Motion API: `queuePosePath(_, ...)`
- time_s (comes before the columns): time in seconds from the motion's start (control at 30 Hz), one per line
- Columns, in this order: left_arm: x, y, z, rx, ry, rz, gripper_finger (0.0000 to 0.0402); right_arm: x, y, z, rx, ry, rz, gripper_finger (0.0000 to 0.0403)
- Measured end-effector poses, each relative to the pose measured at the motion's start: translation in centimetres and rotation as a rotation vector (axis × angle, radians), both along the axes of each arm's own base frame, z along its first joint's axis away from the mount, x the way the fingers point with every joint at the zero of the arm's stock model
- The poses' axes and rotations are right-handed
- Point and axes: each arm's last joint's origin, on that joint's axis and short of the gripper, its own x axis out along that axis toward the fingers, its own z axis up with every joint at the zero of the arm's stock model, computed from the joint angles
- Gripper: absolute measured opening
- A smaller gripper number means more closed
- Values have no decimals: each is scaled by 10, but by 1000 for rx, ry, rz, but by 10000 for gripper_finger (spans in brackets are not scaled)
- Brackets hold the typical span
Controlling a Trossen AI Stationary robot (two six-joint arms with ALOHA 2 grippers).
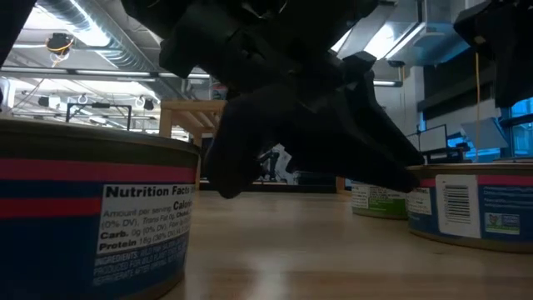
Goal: Stack canned seafood by type on shelf
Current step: Put the blue-pink can on the shelf
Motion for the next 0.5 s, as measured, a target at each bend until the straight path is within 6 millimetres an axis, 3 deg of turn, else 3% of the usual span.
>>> queuePosePath(0.5,-3,-4,1,12,20,42,125,-2,-1,-1,0,33,13,302)
